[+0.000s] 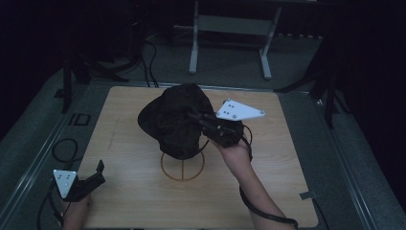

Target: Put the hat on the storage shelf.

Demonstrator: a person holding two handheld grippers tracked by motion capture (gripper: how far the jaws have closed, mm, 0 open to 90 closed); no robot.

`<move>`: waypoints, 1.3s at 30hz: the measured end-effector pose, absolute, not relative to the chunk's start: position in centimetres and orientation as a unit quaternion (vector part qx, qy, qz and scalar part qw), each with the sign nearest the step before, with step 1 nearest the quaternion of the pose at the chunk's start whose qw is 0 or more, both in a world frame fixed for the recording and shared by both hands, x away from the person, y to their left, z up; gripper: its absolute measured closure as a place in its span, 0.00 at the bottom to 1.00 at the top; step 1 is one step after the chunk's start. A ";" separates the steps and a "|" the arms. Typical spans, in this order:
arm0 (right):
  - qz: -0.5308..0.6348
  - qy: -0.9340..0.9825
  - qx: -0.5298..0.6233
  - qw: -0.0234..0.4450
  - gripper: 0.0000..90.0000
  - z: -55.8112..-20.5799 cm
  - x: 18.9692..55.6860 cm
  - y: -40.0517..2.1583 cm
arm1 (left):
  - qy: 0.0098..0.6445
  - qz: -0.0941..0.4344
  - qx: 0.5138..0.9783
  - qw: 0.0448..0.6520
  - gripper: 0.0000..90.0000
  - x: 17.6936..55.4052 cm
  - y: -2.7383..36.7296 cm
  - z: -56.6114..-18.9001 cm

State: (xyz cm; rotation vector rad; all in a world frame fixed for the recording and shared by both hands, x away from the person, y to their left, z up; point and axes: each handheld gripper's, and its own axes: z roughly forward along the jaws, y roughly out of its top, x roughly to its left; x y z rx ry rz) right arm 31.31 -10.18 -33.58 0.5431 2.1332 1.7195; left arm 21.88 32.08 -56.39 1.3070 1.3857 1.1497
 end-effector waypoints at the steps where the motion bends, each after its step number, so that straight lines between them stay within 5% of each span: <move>1: 0.605 0.753 0.192 0.172 0.98 -33.8 31.3 -10.2 | 0.559 0.463 0.527 0.442 0.02 21.9 32.1 -56.4; 18: 0.571 0.766 0.217 0.200 0.94 -36.7 31.2 -11.2 | 0.559 0.463 0.527 0.443 0.02 21.9 32.1 -56.4; 39: 0.556 0.770 0.243 0.198 0.59 -38.2 32.0 -10.8 | 0.558 0.459 0.528 0.446 0.02 21.9 32.1 -56.4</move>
